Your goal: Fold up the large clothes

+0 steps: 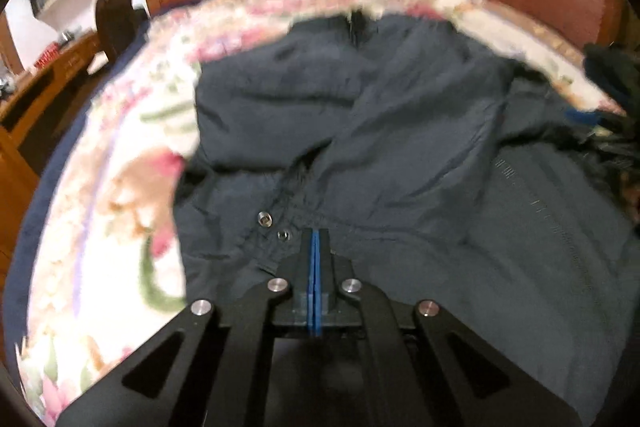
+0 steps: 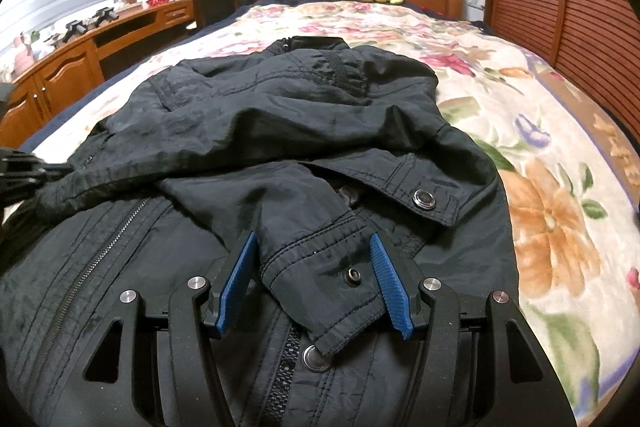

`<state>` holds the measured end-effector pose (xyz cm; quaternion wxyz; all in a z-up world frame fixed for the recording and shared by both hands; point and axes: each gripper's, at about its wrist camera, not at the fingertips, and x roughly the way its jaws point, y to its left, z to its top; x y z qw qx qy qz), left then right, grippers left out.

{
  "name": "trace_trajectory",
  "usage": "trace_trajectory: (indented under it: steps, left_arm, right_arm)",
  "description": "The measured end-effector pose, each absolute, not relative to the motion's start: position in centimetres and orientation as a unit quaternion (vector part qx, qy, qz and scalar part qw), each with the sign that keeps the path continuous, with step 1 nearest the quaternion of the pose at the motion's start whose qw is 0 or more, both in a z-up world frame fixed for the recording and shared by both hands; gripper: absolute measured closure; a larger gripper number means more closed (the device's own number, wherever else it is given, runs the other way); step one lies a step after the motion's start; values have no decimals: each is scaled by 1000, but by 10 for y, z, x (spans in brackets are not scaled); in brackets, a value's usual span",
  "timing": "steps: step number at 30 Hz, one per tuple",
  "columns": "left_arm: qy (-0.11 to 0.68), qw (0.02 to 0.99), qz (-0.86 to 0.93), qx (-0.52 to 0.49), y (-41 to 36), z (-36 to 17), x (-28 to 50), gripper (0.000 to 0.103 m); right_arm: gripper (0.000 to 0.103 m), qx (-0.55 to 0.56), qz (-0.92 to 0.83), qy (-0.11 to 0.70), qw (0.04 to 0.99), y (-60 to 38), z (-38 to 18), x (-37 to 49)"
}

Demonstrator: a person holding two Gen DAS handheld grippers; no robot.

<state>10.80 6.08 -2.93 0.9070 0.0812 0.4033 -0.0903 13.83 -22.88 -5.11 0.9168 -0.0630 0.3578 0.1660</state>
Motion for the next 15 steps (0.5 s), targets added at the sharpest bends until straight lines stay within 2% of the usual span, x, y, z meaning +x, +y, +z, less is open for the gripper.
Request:
trace_trajectory:
  steps: [5,11,15]
  left_arm:
    - [367,920,-112,77,61,8,72,103]
    - [368,924,-93,45,86,6,61,103]
    - [365,927,-76,25,101,-4,52,86]
  right_arm:
    - [43,-64,166,357,917,-229,-50,138]
    - [43,-63,168,337,924,-232,-39,131]
    - [43,-88,181,320,926,-213,-18,122]
